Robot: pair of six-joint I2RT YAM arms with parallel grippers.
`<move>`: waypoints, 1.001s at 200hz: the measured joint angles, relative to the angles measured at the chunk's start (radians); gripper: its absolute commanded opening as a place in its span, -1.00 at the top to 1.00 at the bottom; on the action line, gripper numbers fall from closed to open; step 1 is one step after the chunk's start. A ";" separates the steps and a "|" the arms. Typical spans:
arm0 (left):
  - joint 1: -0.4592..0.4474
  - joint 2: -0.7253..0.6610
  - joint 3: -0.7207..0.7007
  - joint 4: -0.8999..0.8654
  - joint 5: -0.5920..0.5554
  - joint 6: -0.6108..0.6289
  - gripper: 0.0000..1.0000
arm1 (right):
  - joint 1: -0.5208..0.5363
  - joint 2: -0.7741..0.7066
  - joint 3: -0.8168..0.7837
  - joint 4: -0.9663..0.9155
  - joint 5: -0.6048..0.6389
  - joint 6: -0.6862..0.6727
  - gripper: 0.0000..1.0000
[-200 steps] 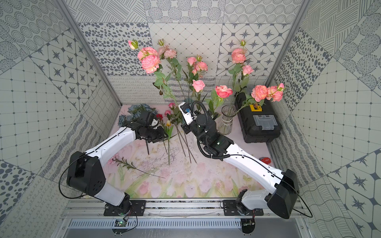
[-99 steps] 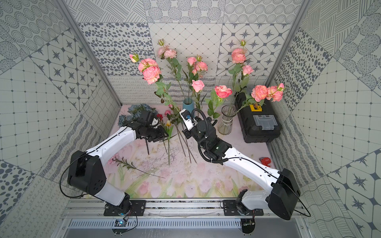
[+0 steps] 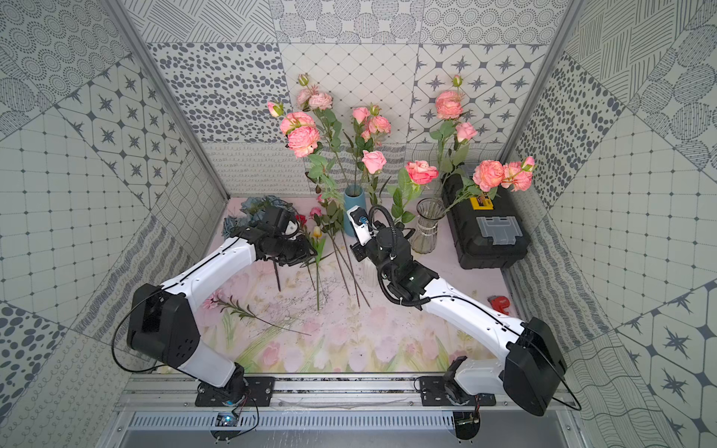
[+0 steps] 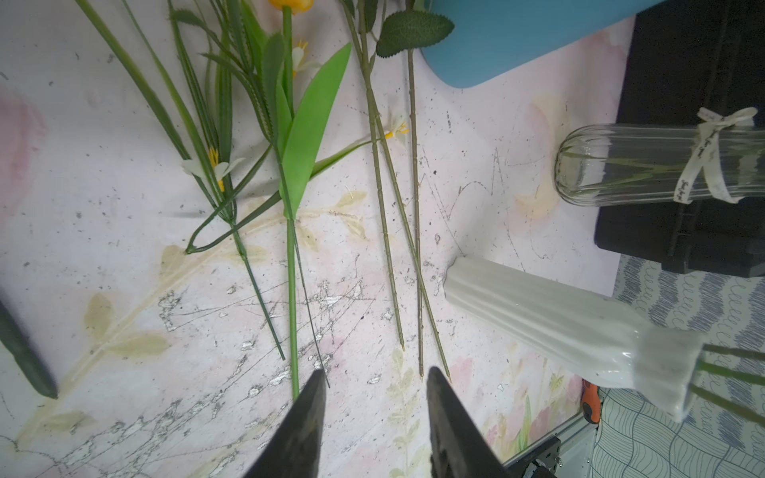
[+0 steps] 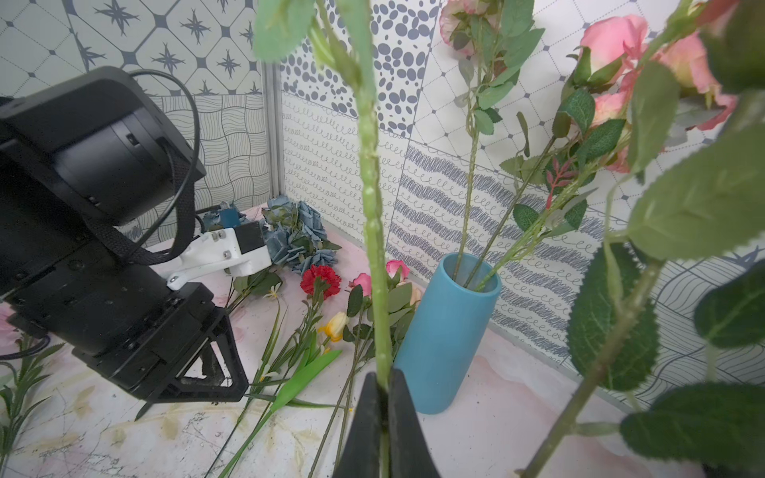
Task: Place the pink flowers into the vase
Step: Place the flower in the vase.
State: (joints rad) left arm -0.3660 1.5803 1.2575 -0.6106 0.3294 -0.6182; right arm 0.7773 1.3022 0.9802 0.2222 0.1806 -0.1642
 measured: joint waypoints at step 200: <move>0.000 0.005 0.012 -0.004 -0.004 -0.002 0.20 | -0.010 -0.009 -0.068 0.018 0.003 0.045 1.00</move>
State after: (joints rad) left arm -0.3660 1.5848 1.2697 -0.6147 0.3256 -0.6205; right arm 0.7670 1.2930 0.9119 0.2401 0.1841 -0.1188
